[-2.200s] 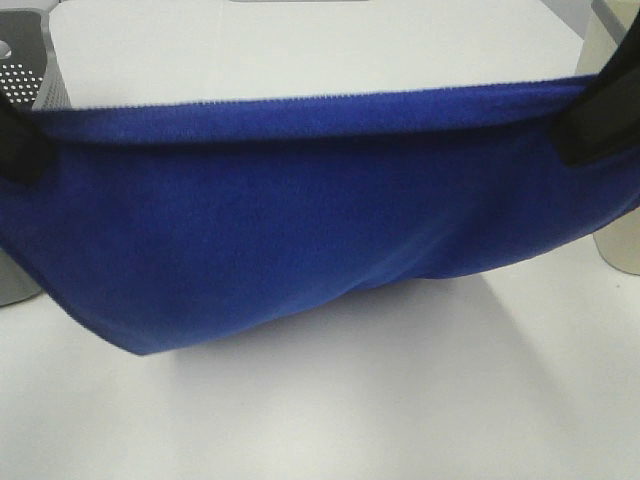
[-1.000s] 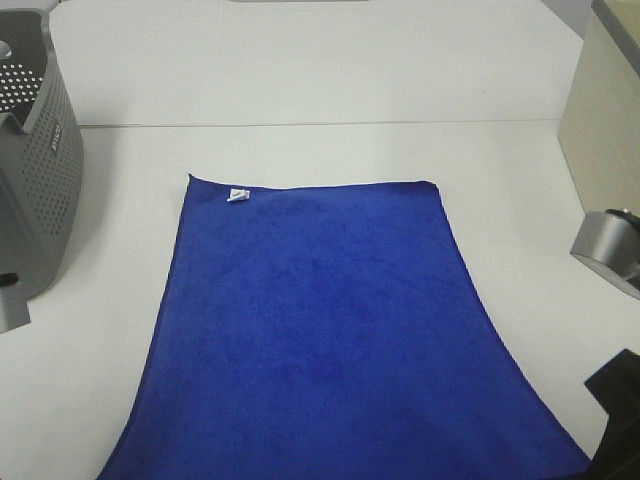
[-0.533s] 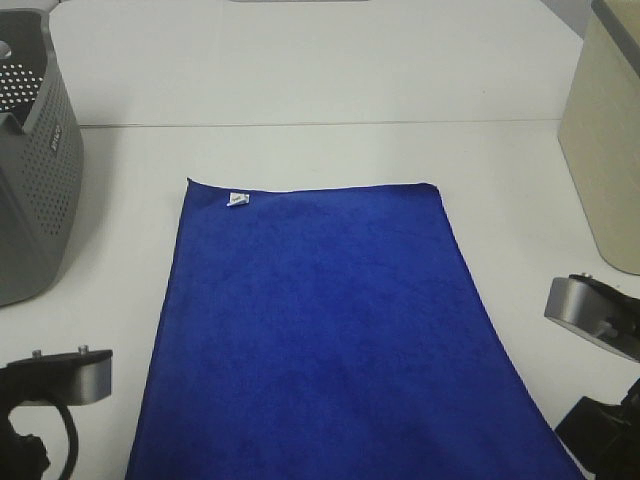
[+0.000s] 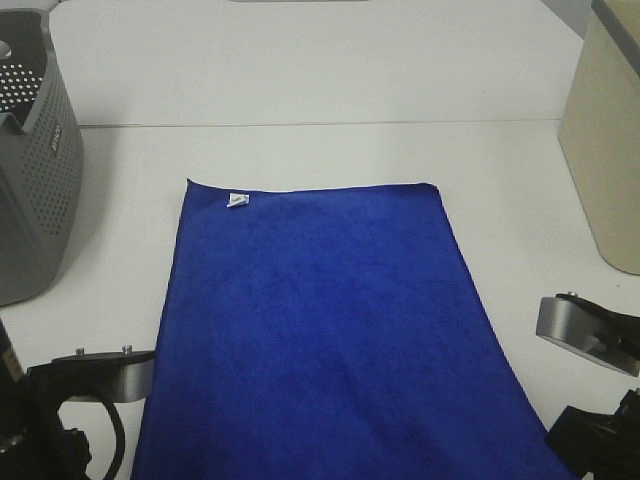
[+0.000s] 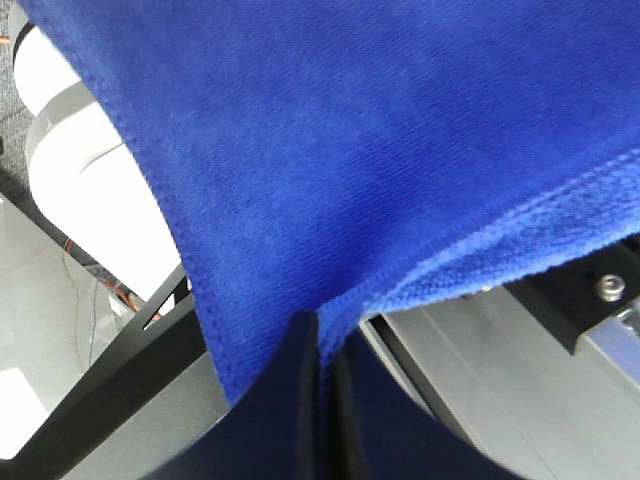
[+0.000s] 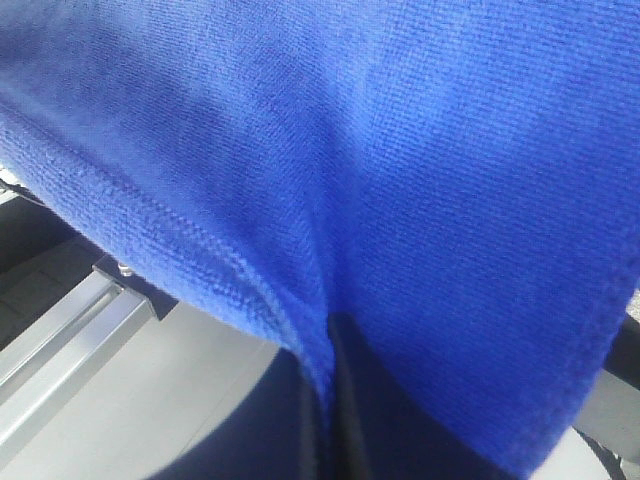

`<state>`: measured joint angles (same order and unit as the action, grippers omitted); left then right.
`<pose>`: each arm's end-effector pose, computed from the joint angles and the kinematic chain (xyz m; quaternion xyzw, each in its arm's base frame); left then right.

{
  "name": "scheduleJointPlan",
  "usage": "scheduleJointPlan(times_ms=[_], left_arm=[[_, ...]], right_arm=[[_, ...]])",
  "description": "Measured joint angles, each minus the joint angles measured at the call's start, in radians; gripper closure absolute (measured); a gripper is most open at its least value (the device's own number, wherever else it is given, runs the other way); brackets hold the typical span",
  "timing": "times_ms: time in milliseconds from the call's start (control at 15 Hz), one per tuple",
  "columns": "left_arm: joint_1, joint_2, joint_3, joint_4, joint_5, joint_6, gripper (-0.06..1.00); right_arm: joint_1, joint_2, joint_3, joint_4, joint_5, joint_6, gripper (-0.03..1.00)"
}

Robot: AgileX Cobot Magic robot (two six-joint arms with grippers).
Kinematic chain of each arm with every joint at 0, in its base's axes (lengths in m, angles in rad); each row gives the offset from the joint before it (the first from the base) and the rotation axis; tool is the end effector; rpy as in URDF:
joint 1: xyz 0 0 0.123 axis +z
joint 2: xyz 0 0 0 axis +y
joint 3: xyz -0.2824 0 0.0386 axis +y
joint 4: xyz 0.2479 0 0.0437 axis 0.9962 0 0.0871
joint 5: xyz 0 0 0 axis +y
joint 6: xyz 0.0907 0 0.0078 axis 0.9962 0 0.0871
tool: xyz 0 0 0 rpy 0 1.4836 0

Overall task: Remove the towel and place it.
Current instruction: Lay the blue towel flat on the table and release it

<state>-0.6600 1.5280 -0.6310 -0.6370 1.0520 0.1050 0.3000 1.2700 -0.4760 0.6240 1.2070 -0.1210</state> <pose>0.1294 -0.1600 0.1639 -0.1716 -0.9438 0.1994 0.2000 0.1170 0.0882 0.1845 0.0428 -0.9498 -0.2485 0.1854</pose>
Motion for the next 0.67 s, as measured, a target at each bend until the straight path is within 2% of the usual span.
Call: scheduleJointPlan(times_ms=[200,600,667], left_arm=[[0.000,0.000,-0.004,0.009,0.008,0.000,0.94],[0.000,0.000,-0.004,0.011,0.014,0.000,0.94],[0.000,0.000,-0.004,0.012,0.014,0.000,0.91]], right_arm=[[-0.002,0.000,0.000,0.000,0.000,0.000,0.93],[-0.002,0.000,0.000,0.000,0.000,0.001,0.75],[-0.002,0.000,0.000,0.000,0.000,0.004,0.73]])
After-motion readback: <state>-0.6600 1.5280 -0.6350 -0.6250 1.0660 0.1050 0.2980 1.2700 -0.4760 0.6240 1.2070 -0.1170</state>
